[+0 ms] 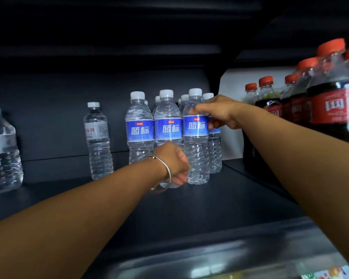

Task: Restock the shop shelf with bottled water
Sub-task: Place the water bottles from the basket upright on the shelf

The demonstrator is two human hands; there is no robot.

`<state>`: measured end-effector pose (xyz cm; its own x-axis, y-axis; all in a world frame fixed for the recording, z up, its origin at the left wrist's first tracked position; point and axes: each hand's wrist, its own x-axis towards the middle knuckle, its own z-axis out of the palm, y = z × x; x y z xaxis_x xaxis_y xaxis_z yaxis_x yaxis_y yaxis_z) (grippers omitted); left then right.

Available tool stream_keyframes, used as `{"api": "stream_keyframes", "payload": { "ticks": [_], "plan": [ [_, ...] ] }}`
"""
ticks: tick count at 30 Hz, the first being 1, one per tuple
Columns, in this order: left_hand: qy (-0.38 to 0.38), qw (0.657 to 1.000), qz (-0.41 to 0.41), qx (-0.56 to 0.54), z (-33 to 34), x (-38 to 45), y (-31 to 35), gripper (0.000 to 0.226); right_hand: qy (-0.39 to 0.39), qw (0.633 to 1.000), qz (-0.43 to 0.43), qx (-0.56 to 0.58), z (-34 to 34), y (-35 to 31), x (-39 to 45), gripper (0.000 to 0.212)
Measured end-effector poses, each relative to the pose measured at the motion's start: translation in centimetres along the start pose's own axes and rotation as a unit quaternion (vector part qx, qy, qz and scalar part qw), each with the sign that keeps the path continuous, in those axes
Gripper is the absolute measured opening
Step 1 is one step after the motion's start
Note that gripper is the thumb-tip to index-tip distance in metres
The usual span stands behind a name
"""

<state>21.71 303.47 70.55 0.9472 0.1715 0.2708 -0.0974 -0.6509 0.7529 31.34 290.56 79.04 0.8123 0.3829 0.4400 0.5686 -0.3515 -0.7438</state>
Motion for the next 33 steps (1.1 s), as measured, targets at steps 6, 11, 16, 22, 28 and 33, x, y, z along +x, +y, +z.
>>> {"api": "stream_keyframes", "payload": {
  "ticks": [6, 11, 16, 22, 28, 33],
  "plan": [
    [0.01, 1.0, 0.003, -0.001, 0.1, -0.7, -0.1, 0.02, 0.014, 1.0, -0.024, -0.005, 0.6, 0.1, -0.7, 0.039],
    [0.016, 1.0, 0.006, -0.002, 0.0, -1.6, 0.2, 0.022, 0.041, 0.999, -0.015, 0.032, 1.0, 0.8, -2.4, 0.052],
    [0.028, 0.999, 0.03, 0.029, 0.1, -3.3, 1.1, 0.024, 0.063, 0.997, 0.016, 0.045, 1.5, 0.4, -5.1, 0.053],
    [0.064, 0.991, 0.098, 0.062, 0.4, -8.3, 2.4, 0.025, 0.105, 0.971, -0.081, -0.2, 1.8, -1.6, -12.7, 0.047],
    [0.065, 0.968, 0.218, 0.107, 1.6, -16.6, 1.0, 0.029, 0.124, 0.917, -0.139, -0.354, 3.8, -1.3, -25.9, 0.043],
    [-0.003, 0.959, 0.241, 0.146, 5.0, -23.9, -4.9, 0.034, 0.074, 0.901, -0.059, -0.424, 7.7, 3.5, -35.2, 0.049]
  ]
}}
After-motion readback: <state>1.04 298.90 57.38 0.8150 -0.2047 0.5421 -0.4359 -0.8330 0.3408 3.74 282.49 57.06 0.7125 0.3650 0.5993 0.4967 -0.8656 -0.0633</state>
